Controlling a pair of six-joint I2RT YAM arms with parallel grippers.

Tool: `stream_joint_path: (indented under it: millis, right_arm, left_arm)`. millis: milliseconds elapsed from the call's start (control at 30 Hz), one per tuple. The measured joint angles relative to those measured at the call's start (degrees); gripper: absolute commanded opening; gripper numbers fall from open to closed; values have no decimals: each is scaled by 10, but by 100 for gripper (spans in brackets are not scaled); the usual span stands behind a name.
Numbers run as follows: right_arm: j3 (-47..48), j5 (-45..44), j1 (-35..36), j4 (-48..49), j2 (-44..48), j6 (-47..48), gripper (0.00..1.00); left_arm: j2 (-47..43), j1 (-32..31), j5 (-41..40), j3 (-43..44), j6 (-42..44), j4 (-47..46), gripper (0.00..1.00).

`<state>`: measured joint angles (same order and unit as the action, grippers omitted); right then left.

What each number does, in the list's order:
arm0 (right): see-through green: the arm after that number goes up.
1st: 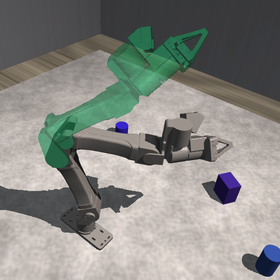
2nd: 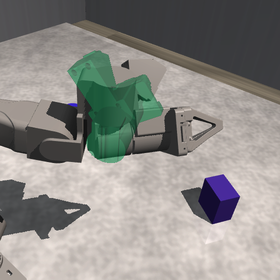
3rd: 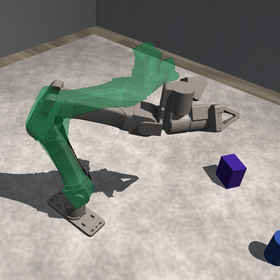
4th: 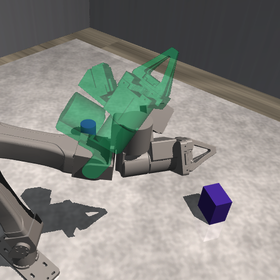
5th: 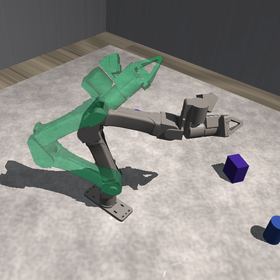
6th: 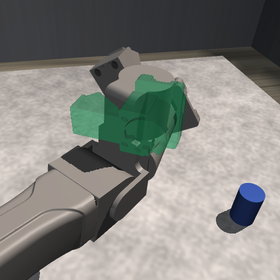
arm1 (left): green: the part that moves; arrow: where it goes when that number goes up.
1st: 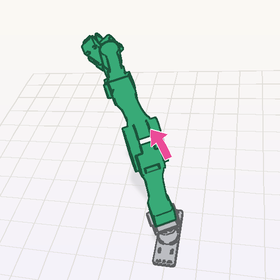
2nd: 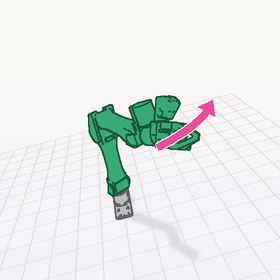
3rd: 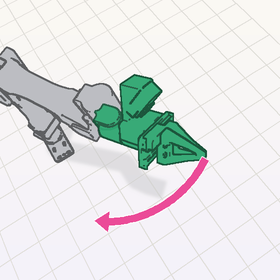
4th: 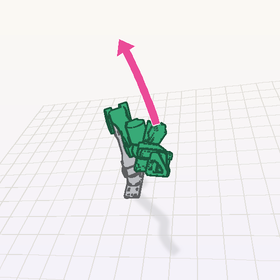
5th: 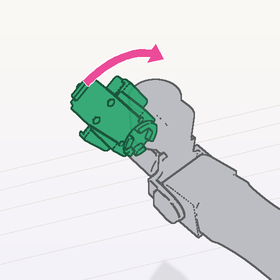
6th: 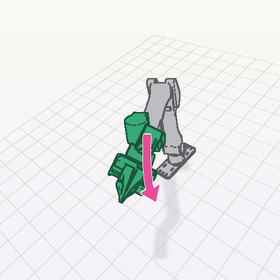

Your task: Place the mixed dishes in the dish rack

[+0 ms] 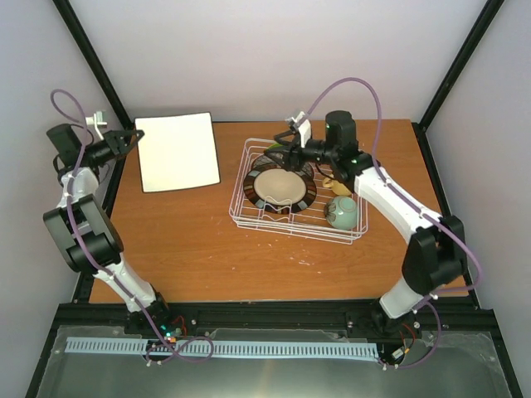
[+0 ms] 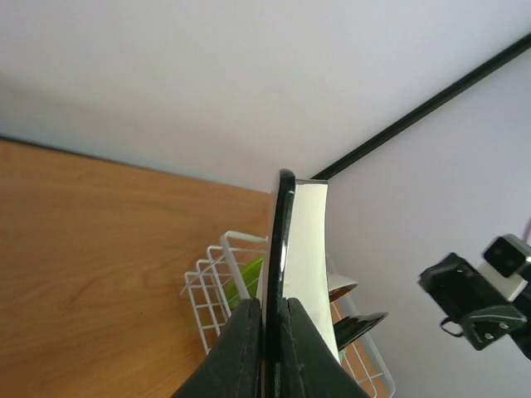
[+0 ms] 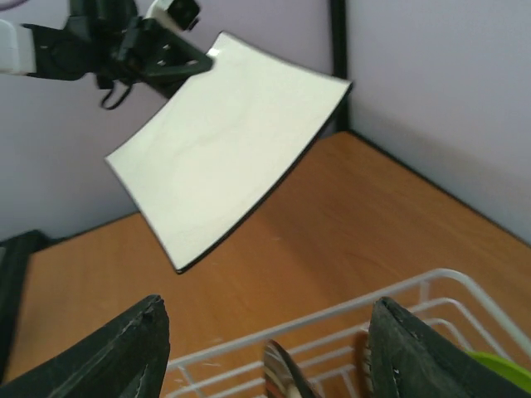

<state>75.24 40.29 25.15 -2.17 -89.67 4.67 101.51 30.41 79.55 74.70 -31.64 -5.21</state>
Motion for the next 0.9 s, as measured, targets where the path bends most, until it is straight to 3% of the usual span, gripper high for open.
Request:
stream_joint_path:
  millis: [400,600,900]
  right_arm:
    - [168,284,9,34,-213,-175,64]
    - [275,351,41,22,-287,-213,64]
    - [343,383,78,42,-337,-280,62]
  left_arm:
    - [-80,0,38,18,-55,-25,1]
    - [-111,-7,52,-4,-84,-51,1]
    - [-165,-22,60,-34,-83,-51,1]
